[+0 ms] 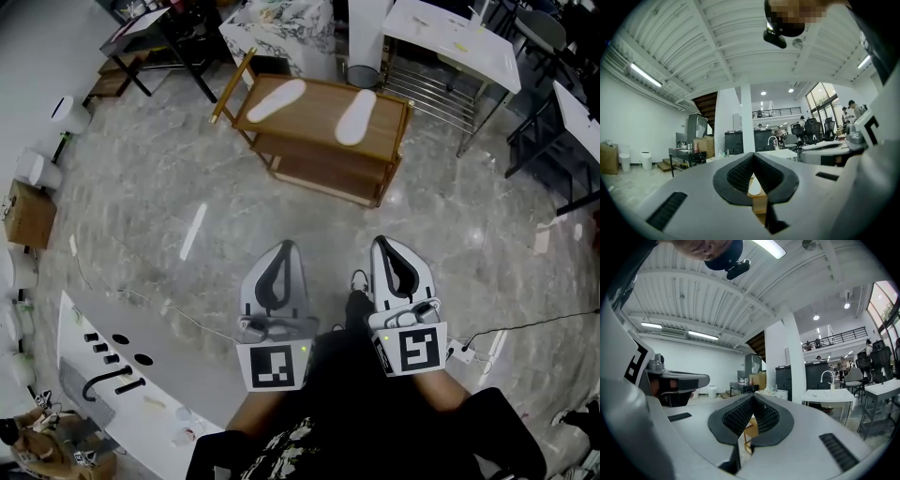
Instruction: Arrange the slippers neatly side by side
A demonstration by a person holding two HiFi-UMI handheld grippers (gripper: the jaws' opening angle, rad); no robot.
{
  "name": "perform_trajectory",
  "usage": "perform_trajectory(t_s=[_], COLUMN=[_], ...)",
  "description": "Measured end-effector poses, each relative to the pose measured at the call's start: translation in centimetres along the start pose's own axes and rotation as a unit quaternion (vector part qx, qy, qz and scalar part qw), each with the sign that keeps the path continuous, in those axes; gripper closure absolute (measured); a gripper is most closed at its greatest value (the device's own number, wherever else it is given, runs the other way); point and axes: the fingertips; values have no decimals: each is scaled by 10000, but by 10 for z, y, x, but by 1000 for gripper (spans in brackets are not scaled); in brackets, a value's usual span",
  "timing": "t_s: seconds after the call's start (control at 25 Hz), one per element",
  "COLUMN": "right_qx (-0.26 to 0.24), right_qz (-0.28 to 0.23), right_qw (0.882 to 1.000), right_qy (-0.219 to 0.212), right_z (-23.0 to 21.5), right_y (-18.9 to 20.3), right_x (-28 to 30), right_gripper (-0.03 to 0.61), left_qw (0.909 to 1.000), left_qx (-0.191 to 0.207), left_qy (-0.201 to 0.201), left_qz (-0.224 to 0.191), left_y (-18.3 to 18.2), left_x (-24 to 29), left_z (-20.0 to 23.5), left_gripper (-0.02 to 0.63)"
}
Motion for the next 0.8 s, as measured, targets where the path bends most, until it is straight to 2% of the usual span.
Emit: perform_trajectory(t_s=[0.8], right_qx=[32], right_qz=[32], right_qw=[9998], right_qy=[-179], right_z=[-90], right_y=[-8], right_x=[58], right_gripper=[581], left_qw=[9996], left_qx=[167], left_qy=[-198], left_qz=[85], left_y=[-18], left_x=[91], left_z=[-25], left_gripper=[611])
Point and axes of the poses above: the fingertips, and each gripper's own axes: x forward along the fingers, z to its left, y out of its underside, and after that the axes turned 12 degrees about -y, right-handed
